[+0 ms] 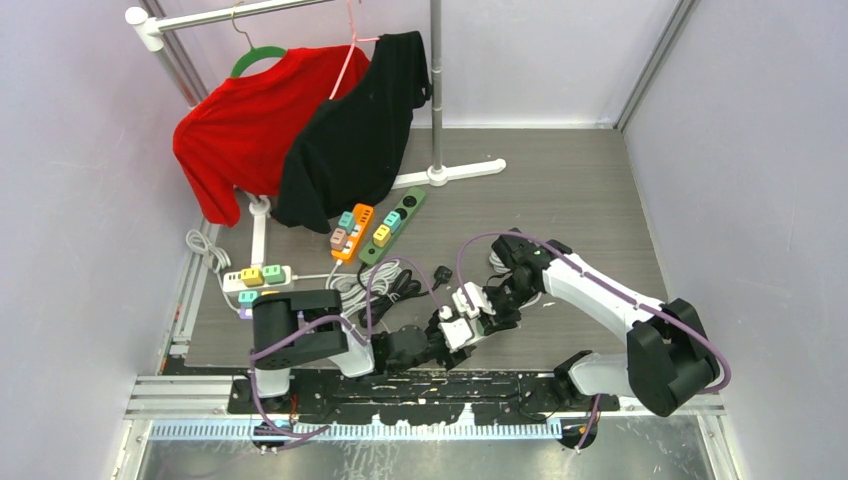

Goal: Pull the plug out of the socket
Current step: Remove the plug from the socket.

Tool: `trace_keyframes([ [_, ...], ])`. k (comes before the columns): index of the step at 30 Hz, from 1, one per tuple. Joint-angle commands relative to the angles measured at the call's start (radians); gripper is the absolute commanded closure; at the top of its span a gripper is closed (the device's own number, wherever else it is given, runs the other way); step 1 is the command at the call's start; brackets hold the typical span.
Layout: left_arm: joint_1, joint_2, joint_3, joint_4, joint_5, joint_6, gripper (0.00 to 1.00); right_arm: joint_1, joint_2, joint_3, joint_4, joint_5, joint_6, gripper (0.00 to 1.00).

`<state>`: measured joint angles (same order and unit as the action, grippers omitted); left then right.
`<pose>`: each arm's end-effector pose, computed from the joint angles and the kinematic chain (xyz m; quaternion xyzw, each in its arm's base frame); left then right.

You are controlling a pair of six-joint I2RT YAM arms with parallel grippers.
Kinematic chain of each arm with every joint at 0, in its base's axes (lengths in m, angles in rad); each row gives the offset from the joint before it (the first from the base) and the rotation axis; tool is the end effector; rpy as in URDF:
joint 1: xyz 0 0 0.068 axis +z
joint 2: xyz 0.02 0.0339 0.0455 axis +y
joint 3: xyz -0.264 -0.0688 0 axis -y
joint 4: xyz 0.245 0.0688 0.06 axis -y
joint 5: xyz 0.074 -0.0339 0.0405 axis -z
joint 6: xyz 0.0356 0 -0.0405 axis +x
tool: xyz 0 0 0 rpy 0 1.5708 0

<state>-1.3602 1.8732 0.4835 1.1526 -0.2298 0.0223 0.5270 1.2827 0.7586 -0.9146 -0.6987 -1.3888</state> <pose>0.0722 -0.2989 0.1098 0.4430 0.6466 -0.3104 0.5379 0.1618 0.1206 0.1956 -0.7799 0.5208 0.2844 0.1990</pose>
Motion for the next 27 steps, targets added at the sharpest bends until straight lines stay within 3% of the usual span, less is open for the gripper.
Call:
trace_keyframes([
  [1, 0.002, 0.029, 0.010, 0.150, -0.034, -0.013, 0.37, -0.017, -0.026, 0.018, -0.039, -0.059, 0.008, 0.76],
  [9, 0.017, 0.066, -0.035, 0.250, -0.026, -0.048, 0.31, -0.039, -0.028, 0.019, -0.052, -0.080, -0.001, 0.76],
  [17, 0.018, 0.088, -0.007, 0.249, 0.003, -0.045, 0.37, -0.039, -0.013, 0.014, -0.052, -0.094, -0.005, 0.73],
  [19, 0.020, 0.092, -0.008, 0.251, 0.011, -0.040, 0.48, -0.039, -0.012, 0.011, -0.050, -0.096, -0.003, 0.67],
  [23, 0.019, 0.088, -0.024, 0.251, 0.008, -0.038, 0.88, -0.051, -0.023, 0.016, -0.049, -0.100, 0.008, 0.58],
  [25, 0.019, 0.081, -0.040, 0.248, 0.006, -0.038, 1.00, -0.073, -0.035, 0.023, -0.056, -0.110, 0.011, 0.56],
  [27, 0.019, 0.073, -0.054, 0.244, 0.011, -0.042, 1.00, -0.095, -0.047, 0.025, -0.066, -0.124, 0.009, 0.55],
])
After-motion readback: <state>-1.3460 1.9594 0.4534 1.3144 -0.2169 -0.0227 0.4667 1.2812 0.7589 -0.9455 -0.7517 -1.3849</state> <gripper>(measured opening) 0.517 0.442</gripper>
